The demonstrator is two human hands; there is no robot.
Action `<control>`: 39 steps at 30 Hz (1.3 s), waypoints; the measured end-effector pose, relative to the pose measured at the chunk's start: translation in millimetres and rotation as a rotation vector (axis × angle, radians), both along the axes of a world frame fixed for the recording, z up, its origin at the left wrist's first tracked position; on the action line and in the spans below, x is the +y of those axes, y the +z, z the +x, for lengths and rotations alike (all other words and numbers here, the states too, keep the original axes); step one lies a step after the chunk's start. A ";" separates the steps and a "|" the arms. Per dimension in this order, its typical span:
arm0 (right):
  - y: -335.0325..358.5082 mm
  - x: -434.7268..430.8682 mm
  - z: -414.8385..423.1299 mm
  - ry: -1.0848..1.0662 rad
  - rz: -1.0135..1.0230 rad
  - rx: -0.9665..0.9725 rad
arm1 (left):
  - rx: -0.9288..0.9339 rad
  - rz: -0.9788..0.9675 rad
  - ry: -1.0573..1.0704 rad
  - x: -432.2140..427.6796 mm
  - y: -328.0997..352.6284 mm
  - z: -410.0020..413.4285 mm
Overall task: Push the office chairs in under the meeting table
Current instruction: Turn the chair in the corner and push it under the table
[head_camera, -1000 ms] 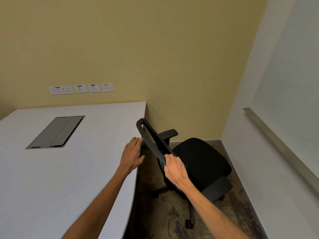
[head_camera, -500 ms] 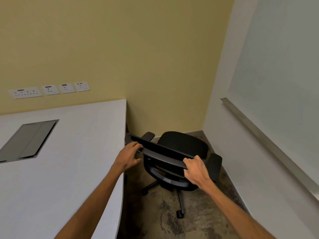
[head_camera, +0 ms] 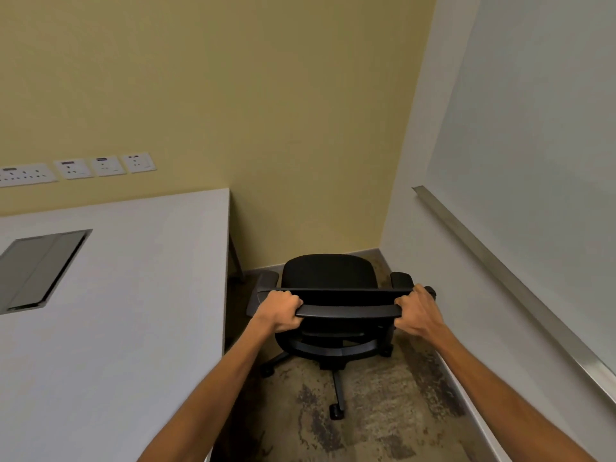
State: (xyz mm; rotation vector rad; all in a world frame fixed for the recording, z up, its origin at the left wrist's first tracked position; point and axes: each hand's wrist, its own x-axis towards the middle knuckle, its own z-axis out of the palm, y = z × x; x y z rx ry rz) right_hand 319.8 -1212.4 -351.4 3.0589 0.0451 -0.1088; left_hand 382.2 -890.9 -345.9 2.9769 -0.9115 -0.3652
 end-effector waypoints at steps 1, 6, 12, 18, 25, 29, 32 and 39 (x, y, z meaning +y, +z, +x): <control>-2.1 -2.4 4.0 0.028 -0.012 -0.010 | 0.012 0.012 0.022 -3.2 0.3 1.5; -5.1 -37.8 33.0 0.152 -0.077 -0.023 | 0.016 0.014 0.109 -30.2 1.6 0.5; -7.6 -86.4 56.3 0.313 -0.103 -0.026 | -0.022 0.017 0.254 -79.3 -3.0 -36.7; -4.2 -95.8 73.5 0.484 -0.112 -0.008 | -0.015 0.013 0.440 -103.1 -1.9 -72.2; -7.0 -77.2 107.7 0.677 -0.108 -0.011 | 0.014 0.016 0.616 -99.1 -2.7 -89.7; -9.3 -55.4 138.1 0.763 -0.059 -0.030 | -0.001 0.022 0.700 -90.6 -1.0 -88.3; -9.2 -31.0 162.7 0.836 -0.036 -0.029 | -0.028 0.017 0.784 -78.8 -5.6 -80.9; -6.5 27.3 246.6 0.968 -0.033 -0.038 | -0.096 0.006 0.952 -55.3 -12.5 -38.9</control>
